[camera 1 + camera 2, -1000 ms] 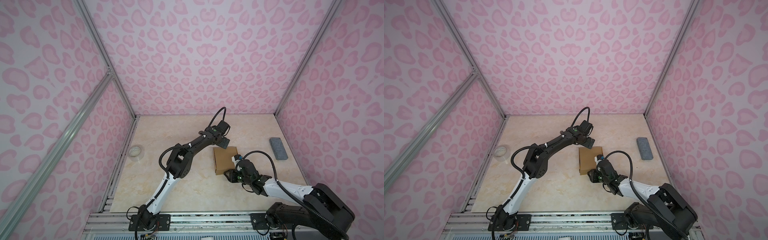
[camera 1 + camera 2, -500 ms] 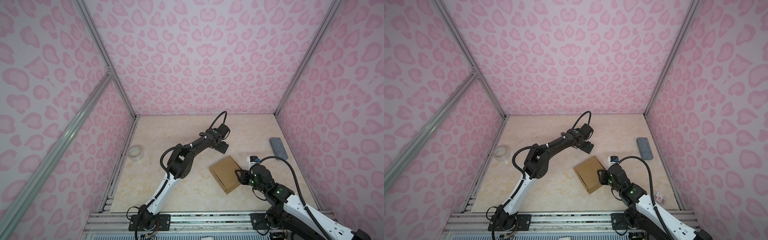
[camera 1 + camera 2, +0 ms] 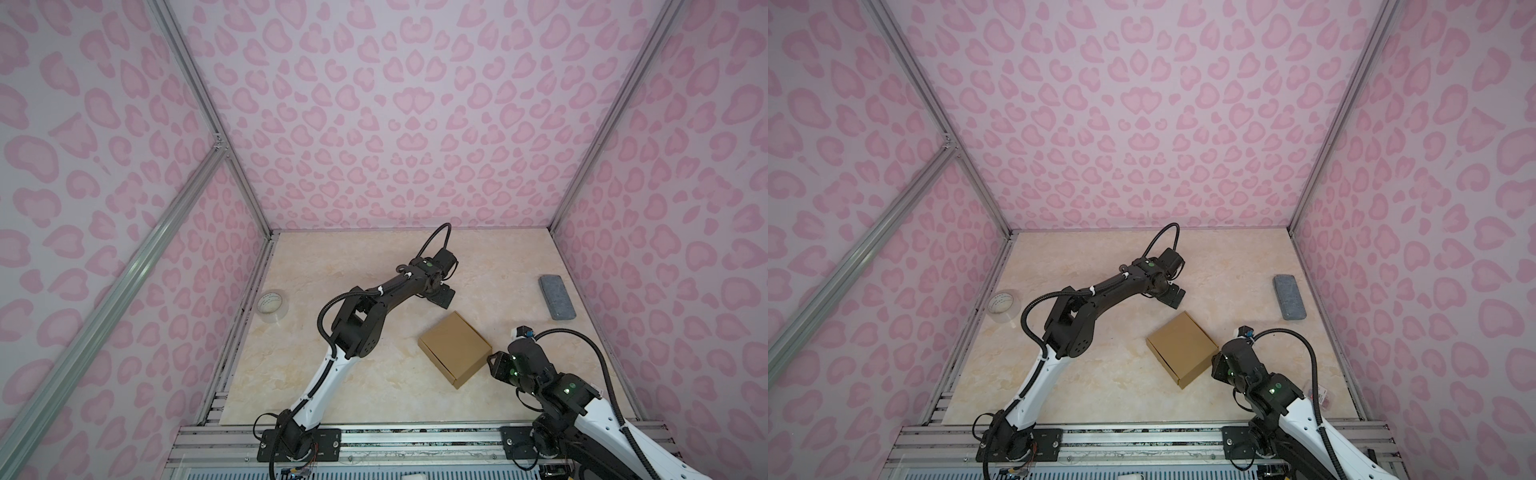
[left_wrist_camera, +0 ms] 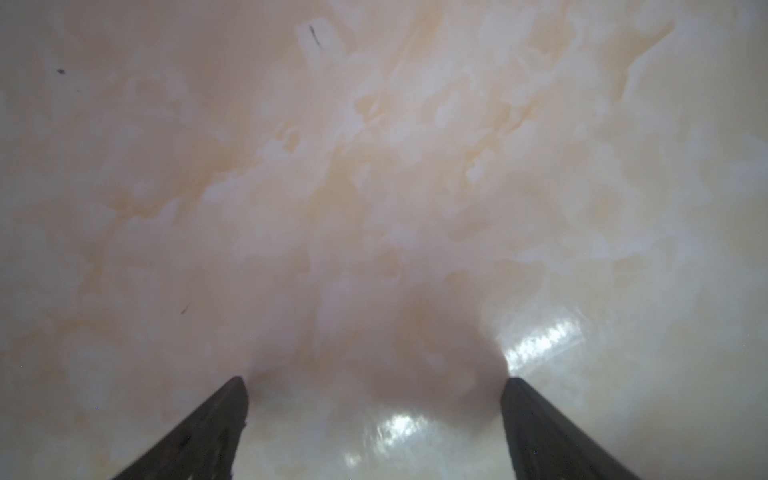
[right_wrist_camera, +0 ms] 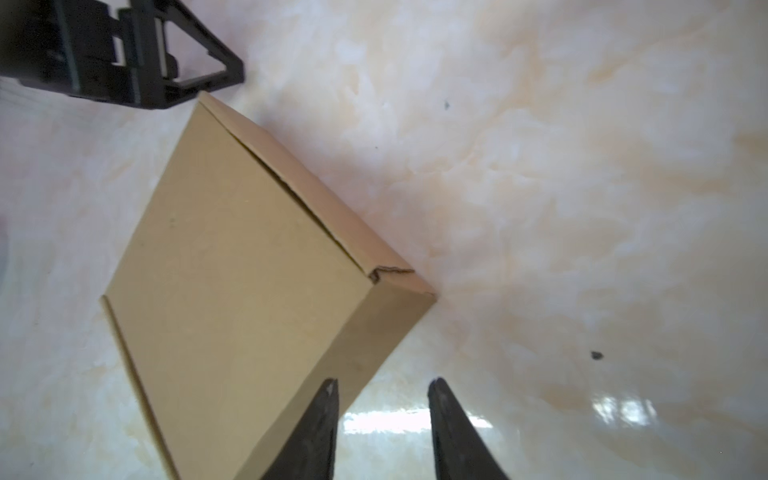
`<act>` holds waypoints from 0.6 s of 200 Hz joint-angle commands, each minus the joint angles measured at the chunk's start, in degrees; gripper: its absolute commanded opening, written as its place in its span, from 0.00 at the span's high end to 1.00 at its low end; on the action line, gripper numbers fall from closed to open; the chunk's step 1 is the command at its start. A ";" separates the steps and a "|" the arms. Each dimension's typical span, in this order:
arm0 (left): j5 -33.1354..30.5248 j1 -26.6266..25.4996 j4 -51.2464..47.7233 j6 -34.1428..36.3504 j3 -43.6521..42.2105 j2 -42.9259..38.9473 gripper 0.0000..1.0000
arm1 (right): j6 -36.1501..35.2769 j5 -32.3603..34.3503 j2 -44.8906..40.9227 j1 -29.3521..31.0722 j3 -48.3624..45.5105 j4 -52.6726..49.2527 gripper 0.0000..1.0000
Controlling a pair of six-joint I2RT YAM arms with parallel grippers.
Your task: Fold the paper box
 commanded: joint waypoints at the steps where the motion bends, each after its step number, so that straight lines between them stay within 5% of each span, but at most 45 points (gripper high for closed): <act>1: 1.09 0.06 0.29 -1.57 -2.84 -4.30 0.02 | 1.27 1.96 1.64 -0.82 0.07 -0.94 0.62; 120: 10.24 -1.90 7.17 -5.65 -15.16 -10.05 0.01 | 0.65 -3.55 16.49 -4.37 -2.56 18.96 0.64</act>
